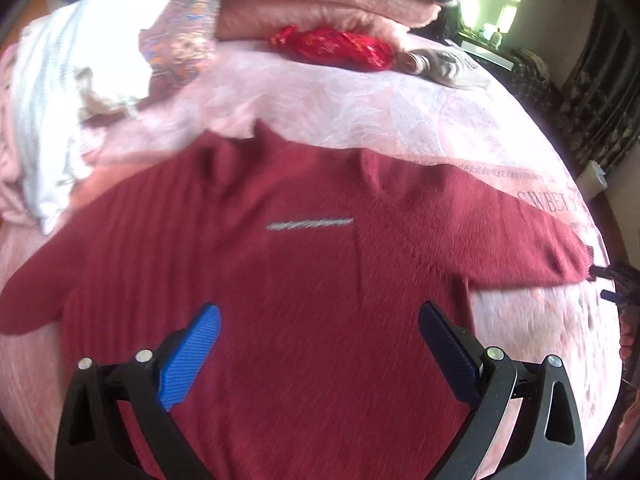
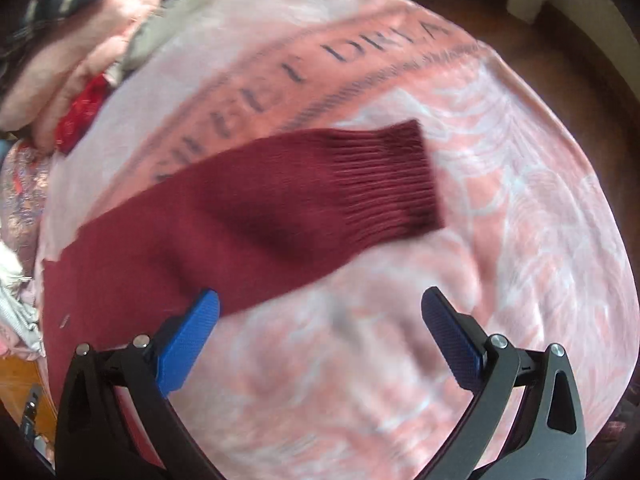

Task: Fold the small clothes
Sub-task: 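Reach the right tool to a sleeve cuff and close on it, then carry the cuff across the chest with the right tool and open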

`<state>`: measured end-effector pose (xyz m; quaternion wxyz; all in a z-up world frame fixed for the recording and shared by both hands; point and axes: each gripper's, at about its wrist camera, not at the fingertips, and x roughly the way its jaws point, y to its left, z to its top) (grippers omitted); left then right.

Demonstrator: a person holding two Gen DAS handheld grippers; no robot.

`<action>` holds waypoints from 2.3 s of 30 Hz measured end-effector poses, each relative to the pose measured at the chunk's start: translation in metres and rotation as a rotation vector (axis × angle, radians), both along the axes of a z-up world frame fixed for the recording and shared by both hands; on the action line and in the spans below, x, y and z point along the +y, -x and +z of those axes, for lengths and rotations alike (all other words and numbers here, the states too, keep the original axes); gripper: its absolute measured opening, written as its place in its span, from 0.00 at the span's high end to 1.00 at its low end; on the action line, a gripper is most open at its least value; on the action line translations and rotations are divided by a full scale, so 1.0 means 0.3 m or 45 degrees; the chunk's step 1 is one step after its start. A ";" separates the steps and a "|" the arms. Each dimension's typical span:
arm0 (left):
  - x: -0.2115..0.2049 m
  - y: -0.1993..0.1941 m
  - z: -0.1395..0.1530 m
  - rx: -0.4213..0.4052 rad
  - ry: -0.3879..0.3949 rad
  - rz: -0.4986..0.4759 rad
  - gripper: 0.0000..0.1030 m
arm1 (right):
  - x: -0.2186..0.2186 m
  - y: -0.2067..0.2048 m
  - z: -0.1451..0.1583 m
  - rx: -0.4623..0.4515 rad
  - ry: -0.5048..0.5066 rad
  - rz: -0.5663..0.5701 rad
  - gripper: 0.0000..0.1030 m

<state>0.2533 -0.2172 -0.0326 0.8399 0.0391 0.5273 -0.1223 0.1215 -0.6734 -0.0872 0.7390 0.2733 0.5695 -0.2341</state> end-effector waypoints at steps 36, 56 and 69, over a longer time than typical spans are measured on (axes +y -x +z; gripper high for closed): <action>-0.233 -0.243 -0.228 0.026 -0.063 0.040 0.04 | 0.656 -0.378 0.187 -0.194 0.252 0.773 0.84; -0.630 -0.118 -0.239 0.282 0.147 -0.238 0.04 | 0.407 -0.169 0.213 -0.386 -0.105 0.604 0.47; -0.747 -0.066 -0.273 0.188 -0.015 -0.221 0.53 | 0.334 -0.074 0.169 -0.417 -0.176 0.587 0.45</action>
